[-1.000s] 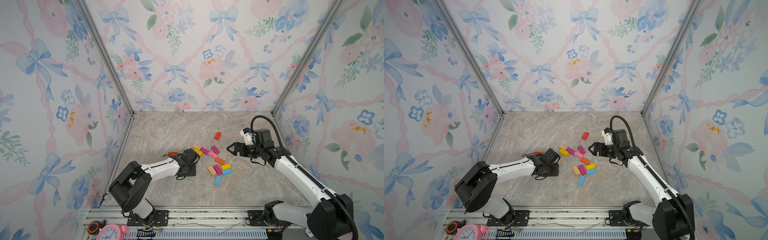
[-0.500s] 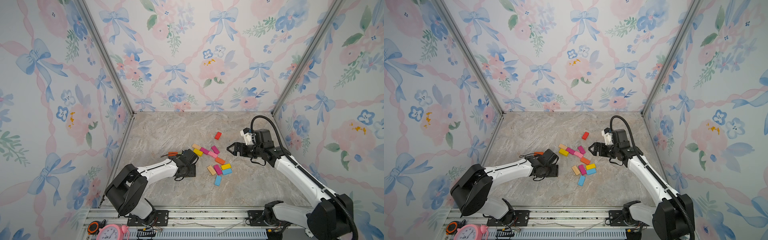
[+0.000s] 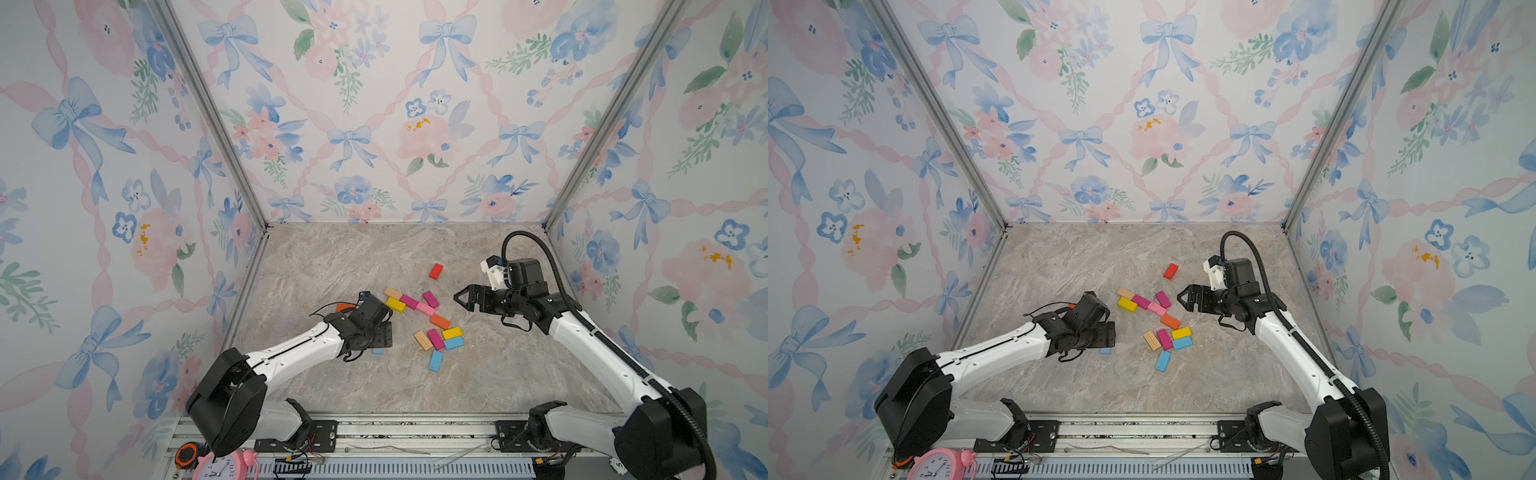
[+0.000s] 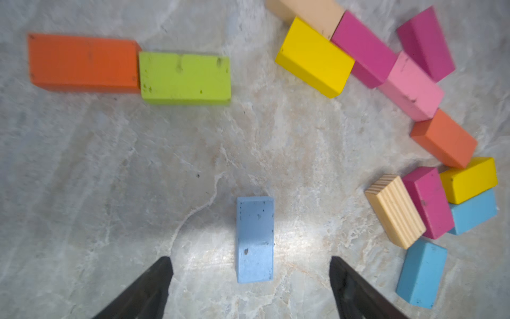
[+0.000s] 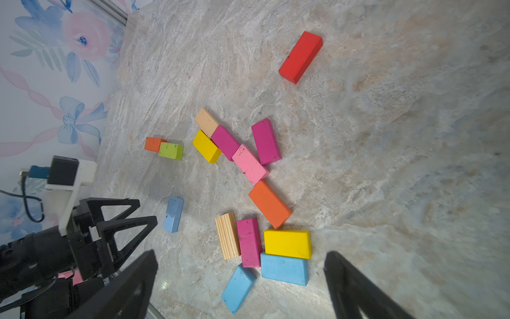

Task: Assemble the number 7 with building blocks
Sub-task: Place the building block at the center of the board, then assemble the building block at the center of the board.

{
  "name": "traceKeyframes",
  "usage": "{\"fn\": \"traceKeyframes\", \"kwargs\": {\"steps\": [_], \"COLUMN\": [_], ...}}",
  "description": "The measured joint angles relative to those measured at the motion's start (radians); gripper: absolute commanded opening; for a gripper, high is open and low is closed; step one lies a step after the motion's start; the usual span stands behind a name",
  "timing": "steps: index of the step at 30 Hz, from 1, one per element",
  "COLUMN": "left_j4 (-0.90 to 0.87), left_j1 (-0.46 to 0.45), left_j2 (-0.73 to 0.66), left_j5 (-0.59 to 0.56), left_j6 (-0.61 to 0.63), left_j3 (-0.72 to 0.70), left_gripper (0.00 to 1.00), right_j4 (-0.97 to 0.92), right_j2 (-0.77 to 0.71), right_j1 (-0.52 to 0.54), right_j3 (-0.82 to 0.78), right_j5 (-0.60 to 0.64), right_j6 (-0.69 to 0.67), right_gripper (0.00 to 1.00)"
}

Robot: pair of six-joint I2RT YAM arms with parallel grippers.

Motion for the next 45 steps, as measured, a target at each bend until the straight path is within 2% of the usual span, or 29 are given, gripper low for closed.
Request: {"fn": "traceKeyframes", "kwargs": {"steps": [8, 13, 17, 19, 23, 29, 35, 40, 45], "left_j4": [0.061, 0.144, 0.281, 0.356, 0.466, 0.623, 0.771, 0.812, 0.826], "left_j1": [0.030, 0.101, 0.173, 0.203, 0.277, 0.323, 0.381, 0.452, 0.482], "left_j2": [-0.340, -0.588, -0.802, -0.845, -0.772, -0.461, -0.260, -0.206, -0.214], "left_j5": [-0.117, -0.181, -0.219, -0.223, -0.196, -0.124, -0.068, -0.029, 0.005], "left_j6": [0.028, 0.082, 0.145, 0.180, 0.247, 0.339, 0.379, 0.374, 0.359], "left_j3": [-0.113, -0.254, -0.389, -0.439, -0.468, -0.442, -0.419, -0.384, -0.382], "left_gripper": [0.98, 0.98, 0.98, 0.98, 0.98, 0.98, 0.98, 0.98, 0.98], "right_j4": [0.000, -0.002, -0.012, -0.019, -0.041, -0.053, -0.061, -0.057, -0.030], "right_j2": [-0.002, -0.002, -0.002, -0.002, 0.011, 0.080, 0.159, 0.220, 0.338], "right_j1": [0.005, 0.011, 0.045, 0.081, 0.174, 0.289, 0.389, 0.468, 0.547], "right_j3": [0.000, 0.000, 0.001, 0.003, 0.024, 0.067, 0.094, 0.097, 0.120], "right_j5": [0.000, 0.005, 0.020, 0.038, 0.077, 0.138, 0.197, 0.238, 0.276], "right_j6": [0.000, 0.000, 0.001, 0.004, 0.013, 0.043, 0.081, 0.122, 0.170], "right_gripper": [0.97, 0.97, 0.97, 0.96, 0.97, 0.97, 0.97, 1.00, 0.94]}}
